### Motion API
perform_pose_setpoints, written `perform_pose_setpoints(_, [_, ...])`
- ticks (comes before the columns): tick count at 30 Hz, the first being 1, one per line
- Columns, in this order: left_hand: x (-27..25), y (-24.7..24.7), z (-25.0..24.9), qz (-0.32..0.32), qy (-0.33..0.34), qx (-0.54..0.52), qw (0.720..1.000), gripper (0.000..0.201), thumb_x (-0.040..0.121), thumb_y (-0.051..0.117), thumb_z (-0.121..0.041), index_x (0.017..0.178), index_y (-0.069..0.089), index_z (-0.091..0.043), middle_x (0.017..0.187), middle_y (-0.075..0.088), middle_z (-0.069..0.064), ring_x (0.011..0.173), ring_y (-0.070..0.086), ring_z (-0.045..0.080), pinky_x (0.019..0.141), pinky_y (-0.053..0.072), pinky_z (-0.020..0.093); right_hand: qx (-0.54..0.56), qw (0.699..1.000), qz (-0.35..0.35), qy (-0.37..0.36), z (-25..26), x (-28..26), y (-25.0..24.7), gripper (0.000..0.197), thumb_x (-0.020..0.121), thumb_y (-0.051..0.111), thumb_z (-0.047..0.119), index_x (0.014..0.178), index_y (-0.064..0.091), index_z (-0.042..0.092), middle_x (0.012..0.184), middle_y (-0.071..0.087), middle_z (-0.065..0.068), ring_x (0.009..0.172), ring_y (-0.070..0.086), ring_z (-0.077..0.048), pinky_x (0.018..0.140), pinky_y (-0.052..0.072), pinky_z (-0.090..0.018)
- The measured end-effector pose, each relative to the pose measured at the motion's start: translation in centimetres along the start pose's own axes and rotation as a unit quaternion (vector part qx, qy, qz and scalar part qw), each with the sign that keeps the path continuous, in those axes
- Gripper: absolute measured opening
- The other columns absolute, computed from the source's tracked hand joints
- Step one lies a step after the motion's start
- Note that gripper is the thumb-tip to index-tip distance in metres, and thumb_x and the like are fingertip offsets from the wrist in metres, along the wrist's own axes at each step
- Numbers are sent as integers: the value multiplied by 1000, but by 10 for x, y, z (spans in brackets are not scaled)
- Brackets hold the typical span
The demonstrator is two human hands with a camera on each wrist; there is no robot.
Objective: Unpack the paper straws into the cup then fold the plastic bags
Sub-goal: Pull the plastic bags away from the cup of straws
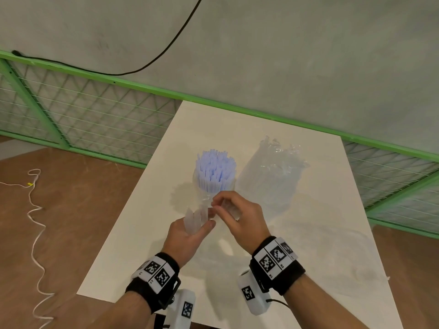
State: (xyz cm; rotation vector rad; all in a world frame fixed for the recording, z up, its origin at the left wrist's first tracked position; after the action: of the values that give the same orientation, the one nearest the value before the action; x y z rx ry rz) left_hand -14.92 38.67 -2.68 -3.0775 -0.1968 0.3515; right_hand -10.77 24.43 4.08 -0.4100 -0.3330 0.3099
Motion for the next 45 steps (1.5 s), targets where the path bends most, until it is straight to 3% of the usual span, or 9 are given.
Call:
perform_pose_setpoints(3, [-2, 0, -7, 6, 27, 9, 1000, 16, 91, 67, -17, 101, 74, -27, 101, 74, -16, 99, 66, 0, 86, 46, 17, -84, 994, -26, -62, 10, -2, -9, 15, 92, 66, 8, 106, 68, 13, 97, 70, 10, 91, 63, 3, 82, 48, -13])
perform_pose_setpoints(8, [-1, 1, -8, -16, 39, 30, 999, 16, 91, 65, -14, 90, 72, -28, 78, 70, -26, 74, 62, -8, 67, 43, 6, -111, 990, -1, -92, 11, -10, -12, 25, 91, 67, 9, 115, 69, 14, 100, 73, 6, 92, 65, 0, 85, 49, -14])
perform_pose_setpoints(11, [0, 3, -6, -10, 46, 31, 998, 16, 91, 65, -14, 88, 73, -26, 90, 73, -19, 87, 64, -3, 74, 44, 8, -84, 996, 9, -19, 5, -10, -16, 37, 92, 67, 14, 128, 59, 21, 100, 72, 10, 94, 66, 1, 88, 48, -13])
perform_pose_setpoints(14, [1, 3, 0, -2, 41, 21, 999, 14, 92, 65, -15, 89, 72, -26, 97, 74, -10, 96, 66, 7, 84, 47, 19, -71, 995, -52, -42, 26, -2, -44, 28, 88, 71, 17, 116, 65, 16, 98, 73, 9, 92, 68, 1, 87, 53, -21])
perform_pose_setpoints(19, [1, 3, 0, 2, 49, 13, 999, 12, 92, 64, -14, 90, 72, -23, 98, 74, -8, 98, 66, 9, 86, 45, 21, 16, 981, -169, -96, 103, 22, -130, 22, 88, 71, 11, 110, 66, 13, 98, 74, -7, 92, 73, -22, 87, 56, -45])
perform_pose_setpoints(25, [2, 4, -1, 3, 61, 35, 998, 11, 92, 64, -17, 89, 72, -23, 95, 73, -10, 92, 66, 10, 81, 47, 15, 43, 962, -230, -142, 144, 45, -199, 29, 91, 65, 1, 119, 58, -4, 96, 68, -17, 84, 73, -28, 76, 58, -35])
perform_pose_setpoints(34, [1, 4, -1, -1, 68, 40, 997, 10, 92, 64, -18, 89, 72, -23, 93, 72, -10, 84, 62, 25, 70, 47, 16, 30, 991, -85, -94, 77, 82, -155, 26, 92, 62, 0, 115, 61, 13, 98, 70, -12, 90, 72, -30, 87, 56, -43])
perform_pose_setpoints(38, [2, 5, -1, -3, 69, 30, 997, 10, 92, 64, -16, 89, 72, -22, 92, 72, -8, 86, 62, 28, 70, 45, 13, -121, 988, -41, -91, 46, 83, -124, 20, 95, 61, 10, 115, 63, 12, 105, 70, 2, 99, 66, -9, 92, 52, -33])
perform_pose_setpoints(45, [2, 3, -1, -6, 60, 14, 998, 6, 91, 66, -19, 89, 71, -20, 89, 71, -2, 75, 56, 35, 62, 42, 12, -323, 932, 161, -16, -4, 70, -84, 47, 103, 27, 42, 143, 45, 22, 154, 37, 7, 148, 19, -14, 120, 15, -32])
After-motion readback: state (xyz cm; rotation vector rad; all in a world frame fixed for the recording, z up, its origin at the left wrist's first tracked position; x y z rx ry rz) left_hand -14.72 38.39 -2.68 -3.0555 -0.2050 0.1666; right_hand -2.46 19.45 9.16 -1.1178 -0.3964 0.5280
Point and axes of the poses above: each hand's wrist, its own x-axis towards the middle knuckle, its own y-axis out of the palm, z = x × y, the point moved 7 cm from there along x, towards the middle knuckle
